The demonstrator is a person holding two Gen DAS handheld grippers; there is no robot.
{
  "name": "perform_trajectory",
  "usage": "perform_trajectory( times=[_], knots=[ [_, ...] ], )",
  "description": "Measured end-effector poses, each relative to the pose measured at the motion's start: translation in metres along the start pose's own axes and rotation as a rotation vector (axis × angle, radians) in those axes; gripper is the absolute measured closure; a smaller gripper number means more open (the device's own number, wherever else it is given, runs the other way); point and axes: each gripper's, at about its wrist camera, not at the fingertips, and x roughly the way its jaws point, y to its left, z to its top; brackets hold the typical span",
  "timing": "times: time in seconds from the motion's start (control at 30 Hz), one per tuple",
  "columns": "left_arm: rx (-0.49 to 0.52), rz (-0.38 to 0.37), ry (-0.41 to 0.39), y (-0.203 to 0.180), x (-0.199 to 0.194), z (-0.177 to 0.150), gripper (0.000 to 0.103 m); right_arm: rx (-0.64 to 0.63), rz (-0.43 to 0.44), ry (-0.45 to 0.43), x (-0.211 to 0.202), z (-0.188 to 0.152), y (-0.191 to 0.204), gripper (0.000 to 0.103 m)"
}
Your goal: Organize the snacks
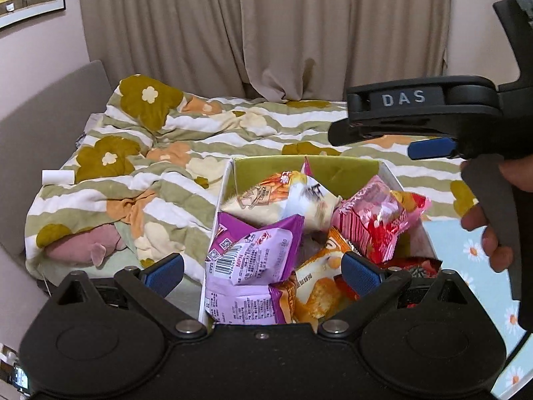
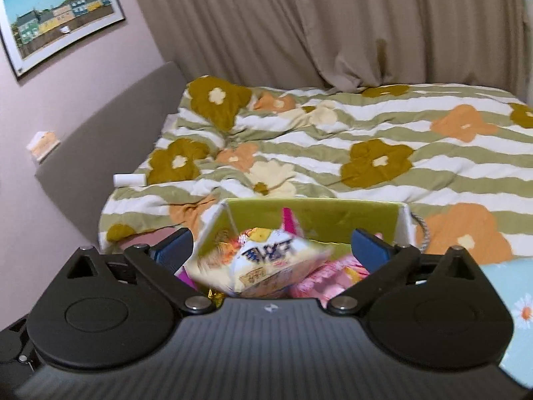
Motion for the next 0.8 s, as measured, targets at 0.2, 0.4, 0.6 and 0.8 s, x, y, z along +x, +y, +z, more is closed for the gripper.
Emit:
perform_trajectory(
  times=[0.2,0.4,0.6,0.8],
  knots=[
    [-0.015,-0.003,-0.019,-0.007,-0.016,-0.006,0.001,0.003,-0.022,-0.013,-0.023,-0.011,-0.004,0.0],
    [-0.017,0.023,-0.102,-0.028,-0.056,-0.008,0.001,-0.038,-0.03,-0.098,-0.084,-0.016,-0.011,0.0],
    [-0.047,0.015,-0.144,-0.051,-0.095,-0.012,0.001,-0.08,-0.102,-0.195,-0.165,-0.032,-0.027,0.0],
    [-0.038,0.023,-0.202,-0.075,-0.131,-0.029,0.0,-0.062,-0.192,-0.208,-0.221,-0.061,-0.05,0.0]
  ],
)
